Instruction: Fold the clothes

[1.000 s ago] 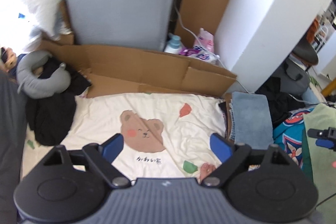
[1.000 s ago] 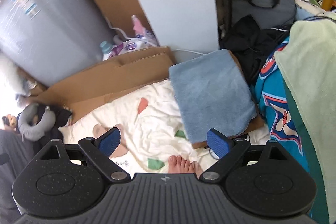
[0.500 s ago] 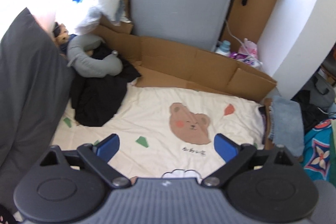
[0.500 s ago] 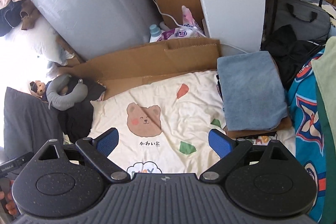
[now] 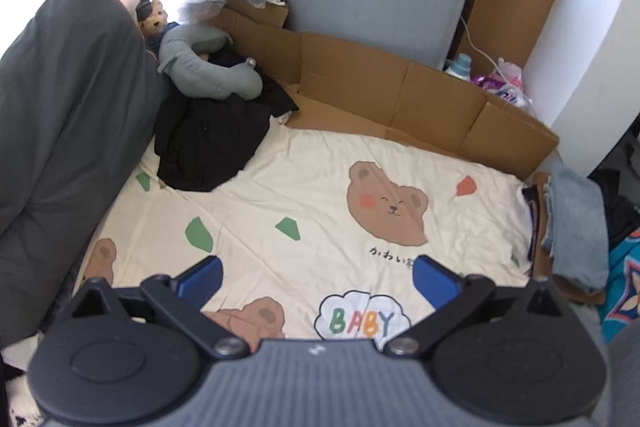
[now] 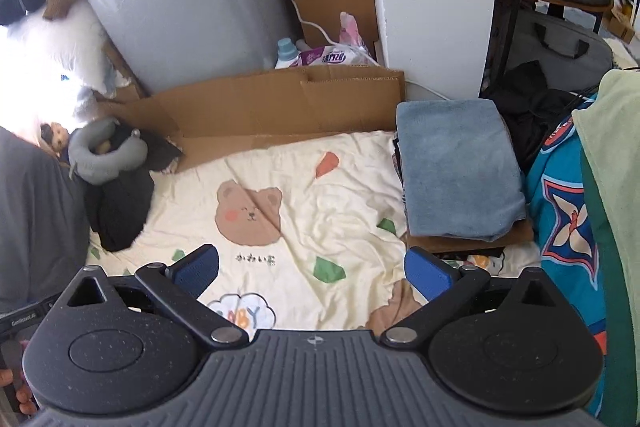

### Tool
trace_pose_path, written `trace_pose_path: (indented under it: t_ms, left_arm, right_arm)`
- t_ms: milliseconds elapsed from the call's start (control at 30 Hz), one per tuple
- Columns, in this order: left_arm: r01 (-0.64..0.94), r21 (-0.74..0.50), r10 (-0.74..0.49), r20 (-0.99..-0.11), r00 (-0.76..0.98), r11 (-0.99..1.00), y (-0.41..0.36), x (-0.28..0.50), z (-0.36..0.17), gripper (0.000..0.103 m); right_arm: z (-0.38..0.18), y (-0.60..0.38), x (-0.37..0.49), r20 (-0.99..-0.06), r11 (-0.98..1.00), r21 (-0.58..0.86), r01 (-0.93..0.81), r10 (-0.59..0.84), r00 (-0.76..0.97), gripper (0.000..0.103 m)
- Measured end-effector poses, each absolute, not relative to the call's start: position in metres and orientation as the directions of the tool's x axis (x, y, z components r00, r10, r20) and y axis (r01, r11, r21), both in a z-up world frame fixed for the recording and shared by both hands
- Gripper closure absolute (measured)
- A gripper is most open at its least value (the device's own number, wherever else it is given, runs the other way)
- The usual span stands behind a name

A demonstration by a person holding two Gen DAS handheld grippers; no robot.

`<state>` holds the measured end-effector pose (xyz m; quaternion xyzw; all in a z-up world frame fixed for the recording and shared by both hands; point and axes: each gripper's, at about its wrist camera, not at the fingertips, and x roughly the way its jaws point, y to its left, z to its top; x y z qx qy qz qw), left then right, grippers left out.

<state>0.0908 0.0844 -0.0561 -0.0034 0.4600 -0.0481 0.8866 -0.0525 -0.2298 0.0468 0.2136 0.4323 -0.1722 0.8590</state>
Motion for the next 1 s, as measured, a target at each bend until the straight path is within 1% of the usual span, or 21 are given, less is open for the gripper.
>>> trace_pose_path:
  t_ms: [67,200,467,867,1000]
  left_arm:
    - [0.086,-0.036,-0.079,-0.815,0.574,0.996,0.08,0.09,-0.069,0.001]
    - [0.104,-0.05,-0.097,-0.849,0.52,0.993,0.072,0.089,-0.092,0.001]
    - [0.149,-0.045,-0.121,-0.829,0.545,0.988,0.064,0.084,-0.082,0.001]
    - [0.131,-0.054,-0.115,-0.842,0.527,0.99,0.065,0.067,-0.089,0.001]
    - [0.134,-0.06,-0.121,-0.848,0.516,0.989,0.057,0.065,-0.09,0.001]
  right_arm:
    - [0.043,-0.222,-0.057,-0.813,0.857,0.215,0.469,-0.109,0.572,0.001]
    - [0.037,-0.214,-0.064,-0.794,0.852,0.228,0.47,-0.116,0.597,0.001]
    - [0.019,-0.205,-0.064,-0.783,0.842,0.217,0.494,-0.152,0.603,0.001]
    - [-0.008,-0.189,-0.071,-0.807,0.872,0.144,0.467,-0.17,0.566,0.001]
    - [-0.007,-0.187,-0.074,-0.795,0.884,0.141,0.445,-0.167,0.583,0.001]
